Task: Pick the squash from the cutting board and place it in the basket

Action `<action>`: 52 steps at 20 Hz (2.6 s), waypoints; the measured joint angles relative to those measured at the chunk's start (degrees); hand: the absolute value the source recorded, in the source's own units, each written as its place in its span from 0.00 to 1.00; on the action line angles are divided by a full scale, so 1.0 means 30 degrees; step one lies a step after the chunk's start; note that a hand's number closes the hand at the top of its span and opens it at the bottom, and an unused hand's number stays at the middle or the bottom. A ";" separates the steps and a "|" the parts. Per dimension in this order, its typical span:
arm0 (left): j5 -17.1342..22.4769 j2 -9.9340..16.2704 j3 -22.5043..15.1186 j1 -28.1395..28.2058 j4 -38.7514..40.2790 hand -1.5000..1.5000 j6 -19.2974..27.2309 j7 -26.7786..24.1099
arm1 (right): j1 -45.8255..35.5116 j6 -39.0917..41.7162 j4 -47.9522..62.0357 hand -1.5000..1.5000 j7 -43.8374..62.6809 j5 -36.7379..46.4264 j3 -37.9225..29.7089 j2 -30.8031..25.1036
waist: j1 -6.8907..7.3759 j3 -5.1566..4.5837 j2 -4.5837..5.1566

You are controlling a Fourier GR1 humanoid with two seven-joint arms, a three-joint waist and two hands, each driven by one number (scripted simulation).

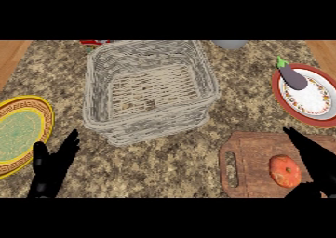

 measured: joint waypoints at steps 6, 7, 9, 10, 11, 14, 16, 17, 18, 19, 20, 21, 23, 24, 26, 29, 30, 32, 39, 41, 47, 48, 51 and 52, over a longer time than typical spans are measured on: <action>-0.0332 -0.0018 0.0416 0.0301 -0.0660 0.50 -0.0247 0.0589 | -0.0202 0.0302 0.1027 0.00 -0.0380 0.0681 -0.0256 0.0545 | -0.0023 -0.0043 0.0026; -0.0446 -0.0163 0.0425 0.0390 -0.0571 0.50 -0.0283 0.0243 | -0.0189 0.0079 0.1452 0.00 -0.0766 0.0839 -0.0334 0.0601 | -0.0027 -0.0044 0.0024; -0.0682 -0.0482 0.0419 0.0370 -0.0362 0.50 -0.0234 -0.0050 | -0.0020 -0.0258 0.1895 0.00 -0.1383 0.1139 -0.0368 0.0743 | -0.0043 -0.0031 0.0014; -0.0694 -0.0554 0.0527 0.0300 -0.0141 0.50 -0.0371 -0.0217 | -0.0034 -0.0381 0.2155 0.00 -0.1766 0.1230 -0.0530 0.0726 | -0.0041 -0.0012 0.0007; -0.0895 -0.0681 0.0417 0.0404 -0.0469 0.50 -0.0218 -0.0083 | -0.0146 -0.0565 0.2616 0.00 -0.2116 0.1363 -0.0630 0.0790 | -0.0031 -0.0020 0.0009; -0.1103 -0.0804 0.0608 0.0239 -0.0045 0.50 -0.0417 -0.0215 | 0.0030 -0.0761 0.2856 0.00 -0.2474 0.1724 -0.0701 0.1050 | -0.0041 0.0012 -0.0014; -0.1038 -0.0768 0.0791 0.0304 -0.0205 0.50 -0.0634 -0.0112 | 0.0003 -0.1135 0.3375 0.00 -0.2723 0.2118 -0.0603 0.1377 | -0.0026 0.0010 -0.0017; -0.0981 -0.0650 0.0915 0.0304 -0.0086 0.50 -0.0898 -0.0210 | -0.0039 -0.0839 0.2986 1.00 -0.2324 0.2150 -0.0556 0.1497 | -0.0042 0.0019 -0.0017; -0.0978 -0.0615 0.1001 0.0361 -0.0210 0.50 -0.0965 -0.0130 | 0.0045 -0.1038 0.3299 1.00 -0.2590 0.2347 -0.0524 0.1549 | -0.0034 0.0000 -0.0021; -0.0969 -0.0603 0.1066 0.0424 -0.0405 0.50 -0.0993 0.0048 | 0.0038 -0.1134 0.3447 1.00 -0.2902 0.2512 -0.0520 0.1490 | -0.0034 -0.0006 -0.0007; -0.1000 -0.0638 0.1091 0.0441 -0.0448 0.50 -0.1020 0.0077 | 0.0066 -0.1279 0.3430 1.00 -0.2997 0.2900 -0.0270 0.1537 | -0.0040 -0.0027 -0.0004; -0.0954 -0.0613 0.1205 0.0409 -0.0380 0.50 -0.1107 0.0135 | 0.0202 -0.1337 0.3227 1.00 -0.3244 0.3106 -0.0159 0.1417 | -0.0055 -0.0030 -0.0003; -0.0971 -0.0691 0.1320 0.0266 -0.0153 0.50 -0.1222 0.0146 | -0.0127 -0.1676 0.3750 1.00 -0.3760 0.3683 -0.0043 0.1313 | -0.0029 -0.0030 -0.0016; -0.0937 -0.0680 0.1387 0.0334 -0.0367 0.50 -0.1251 0.0306 | -0.0099 -0.1791 0.3729 1.00 -0.3846 0.4022 0.0083 0.1271 | -0.0026 -0.0045 -0.0016; -0.1060 -0.0770 0.1376 0.0331 -0.0563 0.50 -0.1239 0.0613 | -0.0315 -0.1985 0.3958 1.00 -0.3945 0.4649 0.0264 0.1339 | -0.0020 -0.0072 -0.0013; -0.1118 -0.0852 0.1665 0.0289 -0.0209 0.50 -0.1567 0.0205 | -0.0292 -0.2073 0.4152 1.00 -0.4539 0.5043 0.0042 0.1118 | -0.0026 -0.0061 -0.0030; -0.1231 -0.0973 0.1595 0.0281 -0.0362 0.50 -0.1475 0.0426 | -0.0518 -0.2263 0.4584 1.00 -0.4725 0.5246 0.0059 0.1254 | -0.0015 -0.0077 -0.0034; -0.1410 -0.1008 0.1614 0.0278 -0.0341 0.50 -0.1521 0.0389 | -0.0766 -0.2252 0.4292 1.00 -0.4362 0.5857 0.0639 0.1792 | -0.0021 -0.0094 -0.0045; -0.1632 -0.1165 0.1010 -0.0539 -0.0415 0.50 -0.1842 0.0617 | -0.3008 -0.1390 0.3304 1.00 -0.1125 0.9481 0.8300 0.7268 | 0.1509 -0.0209 0.0117; -0.1684 -0.1194 0.0871 -0.0682 -0.0345 0.50 -0.1899 0.0778 | -0.3788 -0.1592 0.3289 1.00 0.0179 0.9938 1.0235 0.8153 | 0.1714 -0.0189 0.0113; -0.1700 -0.1243 0.0790 -0.0801 -0.0220 0.50 -0.1936 0.1007 | -0.4598 -0.5999 0.1276 1.00 0.3147 0.7805 1.3493 0.9244 | 0.1695 -0.0015 0.0162; -0.1688 -0.1224 0.0820 -0.0795 -0.0195 0.50 -0.1935 0.1049 | -0.4786 -0.7036 0.0729 1.00 0.3499 0.7465 1.3829 0.9316 | 0.1662 -0.0006 0.0142; -0.1678 -0.1280 0.0811 -0.0709 -0.0209 0.50 -0.1898 0.1137 | -0.5868 -0.9907 -0.0498 1.00 0.4857 0.7174 1.4828 0.9433 | 0.1544 -0.0030 0.0043; -0.1707 -0.1237 0.0838 -0.0699 -0.0229 0.50 -0.1869 0.1186 | -0.6354 -1.0792 -0.0669 1.00 0.5355 0.7196 1.5077 0.9352 | 0.1523 -0.0044 0.0026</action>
